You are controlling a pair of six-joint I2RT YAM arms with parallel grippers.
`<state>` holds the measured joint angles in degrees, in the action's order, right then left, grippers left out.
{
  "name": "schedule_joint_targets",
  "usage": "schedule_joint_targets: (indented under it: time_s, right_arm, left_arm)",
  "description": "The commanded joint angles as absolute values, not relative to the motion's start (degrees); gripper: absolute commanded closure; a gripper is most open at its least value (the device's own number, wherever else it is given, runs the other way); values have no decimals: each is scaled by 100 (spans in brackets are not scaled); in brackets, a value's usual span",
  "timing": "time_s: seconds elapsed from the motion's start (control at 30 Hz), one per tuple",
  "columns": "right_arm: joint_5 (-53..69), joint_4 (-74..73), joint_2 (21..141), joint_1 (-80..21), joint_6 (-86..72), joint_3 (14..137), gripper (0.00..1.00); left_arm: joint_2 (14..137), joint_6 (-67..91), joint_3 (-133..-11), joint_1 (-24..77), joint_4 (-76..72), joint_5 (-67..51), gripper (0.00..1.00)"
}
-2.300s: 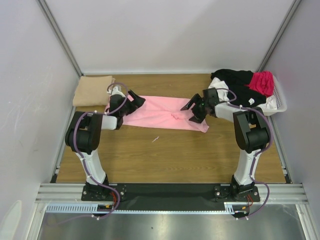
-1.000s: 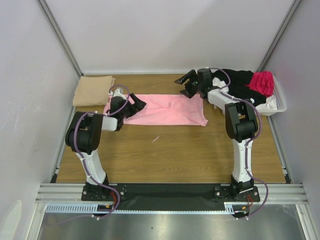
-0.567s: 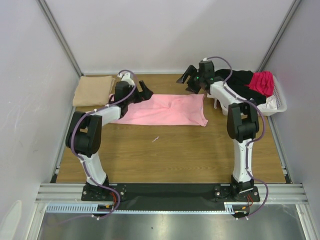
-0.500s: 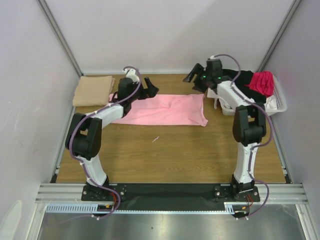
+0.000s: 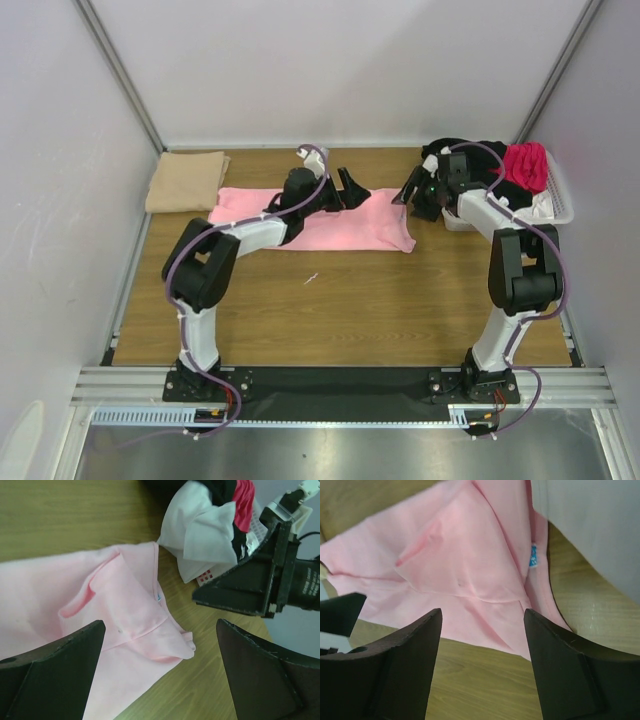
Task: Fold and stack the t-shirts
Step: Fold the tshirt
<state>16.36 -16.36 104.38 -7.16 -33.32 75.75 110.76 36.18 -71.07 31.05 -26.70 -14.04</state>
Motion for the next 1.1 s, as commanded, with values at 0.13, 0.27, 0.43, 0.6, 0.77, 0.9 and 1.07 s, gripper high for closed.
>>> schedule_joint_targets:
  time_s: [0.13, 0.27, 0.43, 0.6, 0.77, 0.9, 1.07]
  right_arm:
    - [1740, -1477, 10002, -721, -3050, 7278, 28]
    - [1767, -1450, 10020, -712, -3102, 7242, 28]
    - [1749, -1441, 10046, -712, -3103, 7269, 28]
    - [1740, -1485, 10046, -729, -3068, 7260, 29]
    - [1740, -1573, 10081, -738, -3006, 7242, 29]
    - [1679, -1626, 10099, -782, -2909, 7277, 30]
    - [1643, -1652, 10186, -975, -2743, 7382, 32]
  left_arm:
    - [11653, 4781, -7251, 3182, -3612, -1512, 0]
    - [11961, 4948, -7409, 3217, -3771, -1520, 0]
    - [12252, 4826, -7672, 3217, -3429, -1144, 0]
    - [12567, 4790, -7796, 3059, -3384, -923, 0]
    - [12823, 4852, -7980, 2988, -3314, -896, 0]
    - [12928, 5000, -7902, 2901, -3340, -922, 0]
    - [12955, 4940, -8015, 2830, -3217, -1186, 0]
